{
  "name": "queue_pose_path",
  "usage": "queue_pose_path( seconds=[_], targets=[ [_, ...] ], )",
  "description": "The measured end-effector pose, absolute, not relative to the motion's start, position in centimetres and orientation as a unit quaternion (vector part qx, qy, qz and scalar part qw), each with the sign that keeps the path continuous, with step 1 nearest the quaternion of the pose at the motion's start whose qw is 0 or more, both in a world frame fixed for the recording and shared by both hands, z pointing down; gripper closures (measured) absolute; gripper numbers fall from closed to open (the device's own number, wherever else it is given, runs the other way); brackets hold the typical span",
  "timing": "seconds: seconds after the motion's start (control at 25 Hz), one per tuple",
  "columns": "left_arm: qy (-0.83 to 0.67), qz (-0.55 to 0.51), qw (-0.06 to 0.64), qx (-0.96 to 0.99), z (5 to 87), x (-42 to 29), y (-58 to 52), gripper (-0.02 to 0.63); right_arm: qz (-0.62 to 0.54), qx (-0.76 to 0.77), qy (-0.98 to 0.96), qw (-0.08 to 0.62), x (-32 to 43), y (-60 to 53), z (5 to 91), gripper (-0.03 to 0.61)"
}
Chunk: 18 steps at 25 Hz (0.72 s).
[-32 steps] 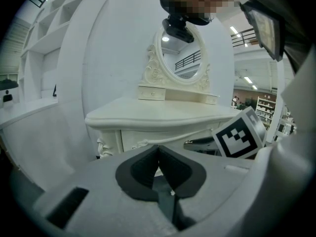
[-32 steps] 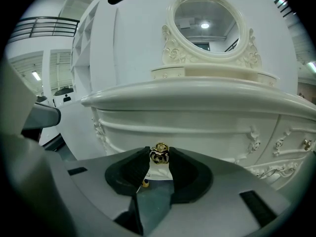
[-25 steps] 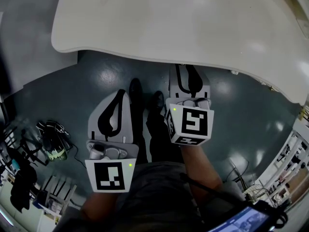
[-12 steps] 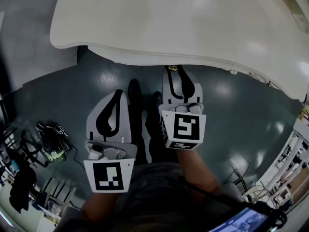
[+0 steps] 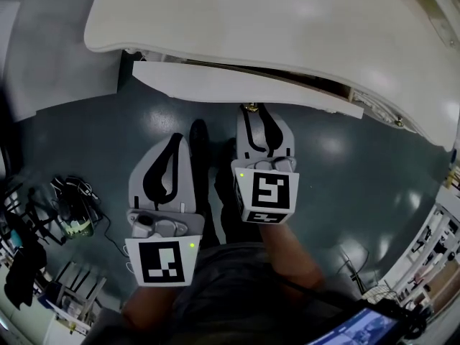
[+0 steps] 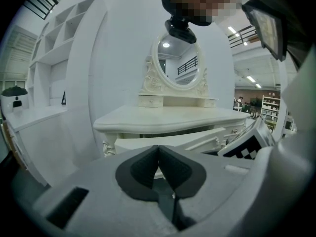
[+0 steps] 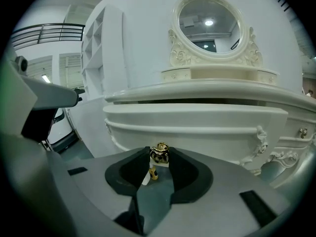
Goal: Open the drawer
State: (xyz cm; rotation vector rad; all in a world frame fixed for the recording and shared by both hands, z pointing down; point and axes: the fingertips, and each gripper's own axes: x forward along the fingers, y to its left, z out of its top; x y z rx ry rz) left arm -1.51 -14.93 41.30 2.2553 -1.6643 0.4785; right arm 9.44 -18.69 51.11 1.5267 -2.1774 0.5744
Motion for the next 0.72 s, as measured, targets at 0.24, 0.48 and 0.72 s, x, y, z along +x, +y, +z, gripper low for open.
queue_pose_path(
  seconds=[0.24,0.48,0.72],
  targets=[
    [-0.591,0.163,0.144,0.777,40.5,-2.0,-13.5,0.598,0.205,0.545,-0.786,0.207,9.2,-17.4,50.6,0.455],
    [-0.587,0.163,0.147,0.779,40.7,-3.6,-11.8,0.598,0.204,0.548,-0.785,0.206,7.6,-16.3,50.3,0.454],
    [-0.577,0.161,0.149,0.787,40.7,-4.6,-9.8,0.598,0.204,0.557,-0.778,0.208,7.3,-14.6,50.4,0.454]
  ],
)
